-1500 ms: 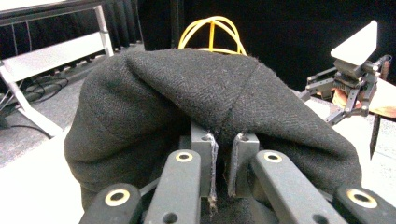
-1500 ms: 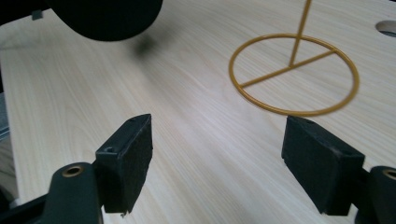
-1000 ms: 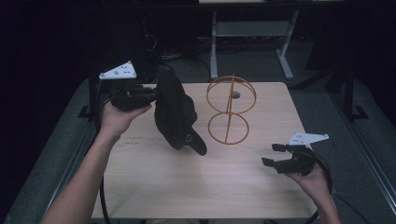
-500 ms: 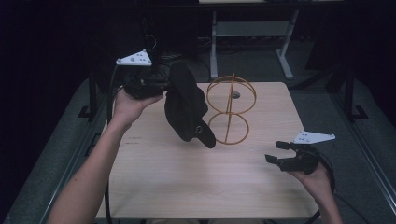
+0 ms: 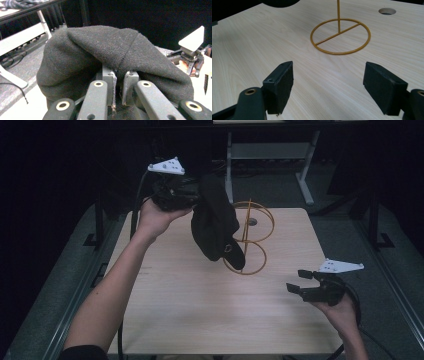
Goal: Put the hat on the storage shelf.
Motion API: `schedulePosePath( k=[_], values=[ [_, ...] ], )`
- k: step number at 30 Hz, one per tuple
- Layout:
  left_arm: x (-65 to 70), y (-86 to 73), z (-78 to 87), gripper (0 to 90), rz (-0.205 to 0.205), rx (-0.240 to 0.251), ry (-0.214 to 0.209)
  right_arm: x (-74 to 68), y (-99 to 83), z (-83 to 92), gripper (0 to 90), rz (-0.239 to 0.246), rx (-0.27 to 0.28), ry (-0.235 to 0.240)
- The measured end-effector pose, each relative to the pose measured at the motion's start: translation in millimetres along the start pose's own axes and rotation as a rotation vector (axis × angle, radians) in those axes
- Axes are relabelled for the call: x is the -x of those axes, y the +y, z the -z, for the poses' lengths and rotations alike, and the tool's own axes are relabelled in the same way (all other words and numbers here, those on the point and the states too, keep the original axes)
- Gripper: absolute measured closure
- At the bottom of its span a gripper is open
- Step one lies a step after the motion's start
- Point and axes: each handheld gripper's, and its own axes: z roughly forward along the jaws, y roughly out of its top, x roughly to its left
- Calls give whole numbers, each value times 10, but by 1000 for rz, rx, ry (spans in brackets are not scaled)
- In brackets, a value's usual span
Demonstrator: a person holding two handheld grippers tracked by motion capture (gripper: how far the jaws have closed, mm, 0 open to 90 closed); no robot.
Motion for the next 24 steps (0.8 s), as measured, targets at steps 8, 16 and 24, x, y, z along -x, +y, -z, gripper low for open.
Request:
schedulePosePath(
  k=[8, 16, 24],
  values=[
    [21, 287, -202, 837, -37, -23, -23, 5, 1, 46, 240, 4, 18, -13],
    [1, 392, -453, 837, -14, -22, -55, 16, -4, 96, 241, 1, 35, -20],
    [-31, 383, -766, 837, 32, -22, -68, 34, -19, 103, 241, -8, 37, -22]
  ],
)
